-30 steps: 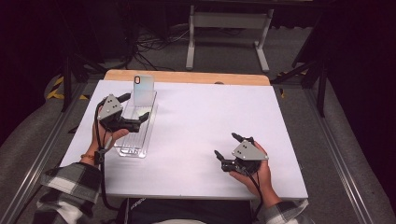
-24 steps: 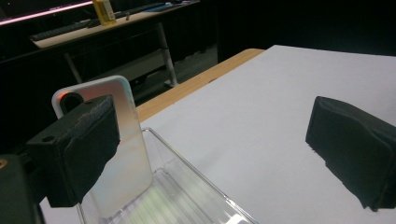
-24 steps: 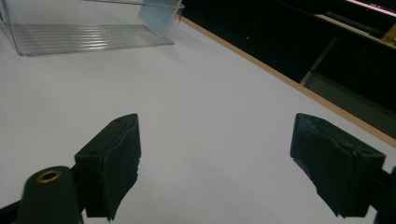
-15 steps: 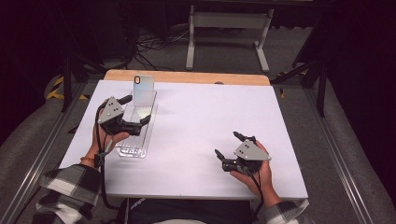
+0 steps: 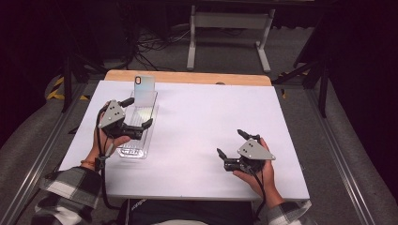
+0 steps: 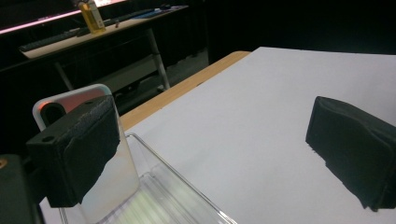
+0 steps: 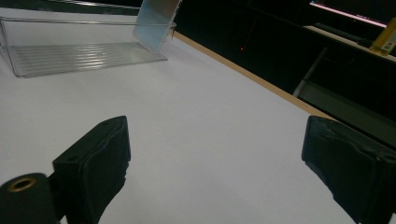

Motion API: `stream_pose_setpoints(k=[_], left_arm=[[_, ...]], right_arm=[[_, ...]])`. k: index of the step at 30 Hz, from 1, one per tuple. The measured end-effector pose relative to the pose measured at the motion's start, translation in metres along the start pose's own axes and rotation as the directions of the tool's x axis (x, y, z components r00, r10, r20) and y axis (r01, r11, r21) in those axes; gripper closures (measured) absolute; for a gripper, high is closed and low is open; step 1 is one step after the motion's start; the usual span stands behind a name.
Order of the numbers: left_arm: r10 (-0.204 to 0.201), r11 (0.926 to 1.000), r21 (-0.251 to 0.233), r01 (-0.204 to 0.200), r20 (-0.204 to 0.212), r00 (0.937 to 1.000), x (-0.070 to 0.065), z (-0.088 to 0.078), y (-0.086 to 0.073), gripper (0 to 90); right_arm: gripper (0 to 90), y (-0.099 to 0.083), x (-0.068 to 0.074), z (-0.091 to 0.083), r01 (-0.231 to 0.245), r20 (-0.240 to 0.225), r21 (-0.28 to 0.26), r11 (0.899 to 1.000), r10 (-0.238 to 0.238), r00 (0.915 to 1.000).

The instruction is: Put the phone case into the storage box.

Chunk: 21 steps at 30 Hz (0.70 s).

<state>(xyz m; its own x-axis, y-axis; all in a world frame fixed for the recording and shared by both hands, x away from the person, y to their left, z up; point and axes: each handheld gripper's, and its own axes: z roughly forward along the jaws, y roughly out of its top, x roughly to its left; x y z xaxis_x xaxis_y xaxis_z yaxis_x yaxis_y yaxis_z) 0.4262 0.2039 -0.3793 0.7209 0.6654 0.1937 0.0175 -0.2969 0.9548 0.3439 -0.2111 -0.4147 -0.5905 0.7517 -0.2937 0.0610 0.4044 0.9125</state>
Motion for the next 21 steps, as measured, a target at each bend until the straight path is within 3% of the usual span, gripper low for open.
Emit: stream_pose_setpoints(k=[21], left_arm=[[0.027, 0.9995, -0.018, -0.026, 0.026, 0.9993, -0.015, -0.011, -0.001, 2.5]], right_arm=[[7.8, 0.012, -0.007, 0.009, -0.001, -0.008, -0.017, 1.000, 0.001, 1.0000]])
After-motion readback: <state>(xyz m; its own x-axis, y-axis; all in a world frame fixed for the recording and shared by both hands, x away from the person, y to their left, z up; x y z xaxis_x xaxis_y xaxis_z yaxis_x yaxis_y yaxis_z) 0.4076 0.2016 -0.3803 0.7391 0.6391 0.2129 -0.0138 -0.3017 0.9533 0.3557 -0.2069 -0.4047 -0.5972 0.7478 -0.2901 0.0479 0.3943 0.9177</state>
